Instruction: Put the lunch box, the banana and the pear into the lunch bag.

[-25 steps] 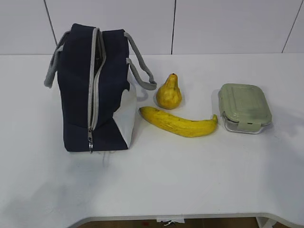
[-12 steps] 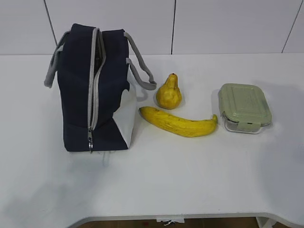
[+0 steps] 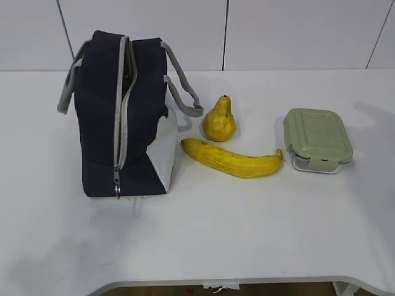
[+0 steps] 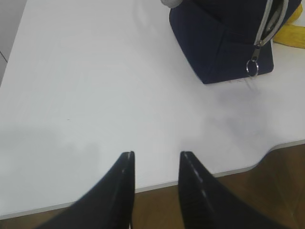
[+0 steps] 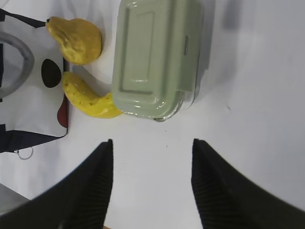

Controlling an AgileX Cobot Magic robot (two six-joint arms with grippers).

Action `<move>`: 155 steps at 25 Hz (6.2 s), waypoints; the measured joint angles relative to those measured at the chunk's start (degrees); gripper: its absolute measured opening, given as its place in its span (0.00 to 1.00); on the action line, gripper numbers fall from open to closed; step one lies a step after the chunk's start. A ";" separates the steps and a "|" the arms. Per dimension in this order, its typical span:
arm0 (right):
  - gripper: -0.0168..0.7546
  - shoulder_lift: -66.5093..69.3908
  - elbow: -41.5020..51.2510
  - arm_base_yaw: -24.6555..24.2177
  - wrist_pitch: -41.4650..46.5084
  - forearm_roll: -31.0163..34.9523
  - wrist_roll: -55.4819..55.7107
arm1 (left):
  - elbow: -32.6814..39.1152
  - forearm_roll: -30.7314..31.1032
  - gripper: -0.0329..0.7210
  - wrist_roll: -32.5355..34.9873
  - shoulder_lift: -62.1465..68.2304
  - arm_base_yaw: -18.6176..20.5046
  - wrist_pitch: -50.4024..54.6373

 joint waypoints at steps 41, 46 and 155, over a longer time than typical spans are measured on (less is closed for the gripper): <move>0.80 24.89 -13.60 7.17 -1.50 8.01 -3.22 | 0.00 -1.52 0.36 0.00 0.00 0.00 -0.05; 0.80 26.46 -14.24 8.92 -1.59 9.59 -3.22 | 0.00 -1.52 0.36 0.00 0.00 0.00 -0.05; 0.48 3.03 -22.89 39.91 -8.00 19.00 22.11 | -43.06 -36.73 0.57 15.11 85.79 0.00 -5.27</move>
